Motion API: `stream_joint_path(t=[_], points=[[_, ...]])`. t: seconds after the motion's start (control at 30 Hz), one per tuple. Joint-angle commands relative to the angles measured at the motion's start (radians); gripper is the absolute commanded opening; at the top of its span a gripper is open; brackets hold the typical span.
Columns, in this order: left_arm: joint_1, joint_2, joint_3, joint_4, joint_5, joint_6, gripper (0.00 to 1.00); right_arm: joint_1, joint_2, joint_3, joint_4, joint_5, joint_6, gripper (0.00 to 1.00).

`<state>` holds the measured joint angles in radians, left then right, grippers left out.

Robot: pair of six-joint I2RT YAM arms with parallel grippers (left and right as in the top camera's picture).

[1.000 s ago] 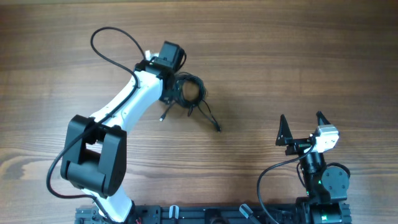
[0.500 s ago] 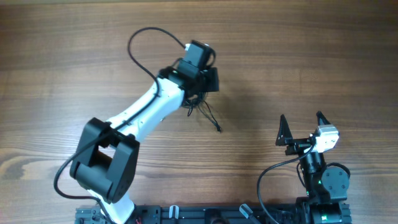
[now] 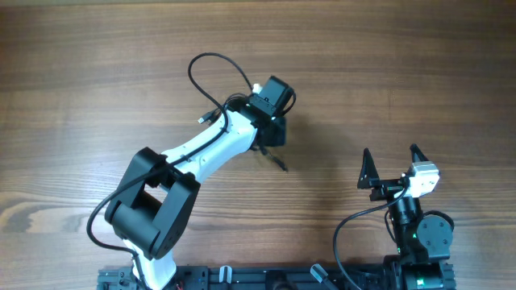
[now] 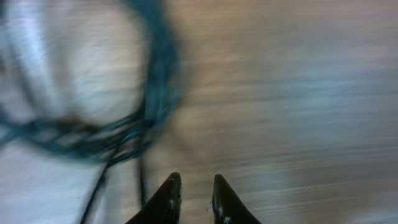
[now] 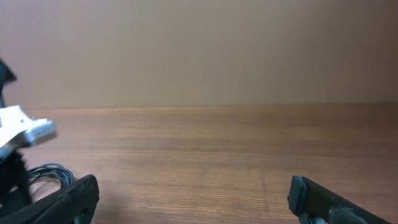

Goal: Untangle cables

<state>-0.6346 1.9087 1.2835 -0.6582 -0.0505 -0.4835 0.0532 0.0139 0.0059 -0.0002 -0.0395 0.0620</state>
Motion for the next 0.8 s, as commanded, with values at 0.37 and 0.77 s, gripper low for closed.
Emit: stream_joint_path(t=[0.37,0.77], points=[[0.211,0.012,-0.008,-0.350,-0.419,0.005,0.27,-0.007,0.000,-0.001,0.003,0.013,-0.009,1.00],[0.365,-0.065,0.145,-0.456,-0.344,0.005,0.25,-0.007,0.000,-0.001,0.003,0.013,-0.009,1.00]])
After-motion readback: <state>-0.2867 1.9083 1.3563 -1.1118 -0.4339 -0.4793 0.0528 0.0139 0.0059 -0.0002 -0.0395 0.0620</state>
